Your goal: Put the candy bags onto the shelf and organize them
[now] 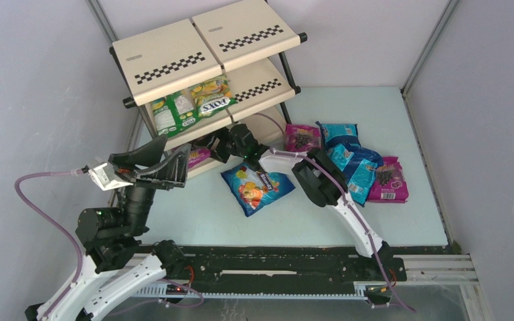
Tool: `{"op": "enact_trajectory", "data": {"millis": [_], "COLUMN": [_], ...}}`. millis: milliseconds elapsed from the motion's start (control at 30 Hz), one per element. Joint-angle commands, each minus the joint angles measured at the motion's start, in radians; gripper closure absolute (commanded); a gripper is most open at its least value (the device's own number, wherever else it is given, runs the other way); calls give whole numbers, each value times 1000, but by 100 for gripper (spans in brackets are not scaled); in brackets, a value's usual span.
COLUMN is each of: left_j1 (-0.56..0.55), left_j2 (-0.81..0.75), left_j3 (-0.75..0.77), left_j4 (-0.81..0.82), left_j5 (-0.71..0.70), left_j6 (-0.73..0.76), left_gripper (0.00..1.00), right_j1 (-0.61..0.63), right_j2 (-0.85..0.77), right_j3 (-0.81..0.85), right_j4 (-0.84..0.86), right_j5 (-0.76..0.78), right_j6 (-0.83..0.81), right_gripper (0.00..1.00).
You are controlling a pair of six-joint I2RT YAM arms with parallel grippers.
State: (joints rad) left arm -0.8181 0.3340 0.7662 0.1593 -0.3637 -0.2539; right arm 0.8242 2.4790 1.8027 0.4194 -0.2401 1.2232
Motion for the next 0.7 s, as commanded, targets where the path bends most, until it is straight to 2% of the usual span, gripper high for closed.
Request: {"op": "enact_trajectory", "data": {"millis": [0,300,467,667], "left_j1": [-1,-2,-2,-3], "left_j2": [23,34,47,51], "left_j3": [-5,-6,-6,-9], "left_j4": [35,31,30,29], "left_j5": [-3,-7,-4,-12], "left_j6": [13,22,21,20], "left_gripper": [0,0,0,0], "right_j1": [-12,-47,-46,-46], "right_j2": [-156,-410,-403,-419], "right_j3": [-73,-438,-458,-466], "right_j4": [-69,-38,5,15], "right_j5": [-18,-63,-132,-174], "right_j6": [-109,-212,-195,-216], "right_gripper": [16,14,27,27]}}
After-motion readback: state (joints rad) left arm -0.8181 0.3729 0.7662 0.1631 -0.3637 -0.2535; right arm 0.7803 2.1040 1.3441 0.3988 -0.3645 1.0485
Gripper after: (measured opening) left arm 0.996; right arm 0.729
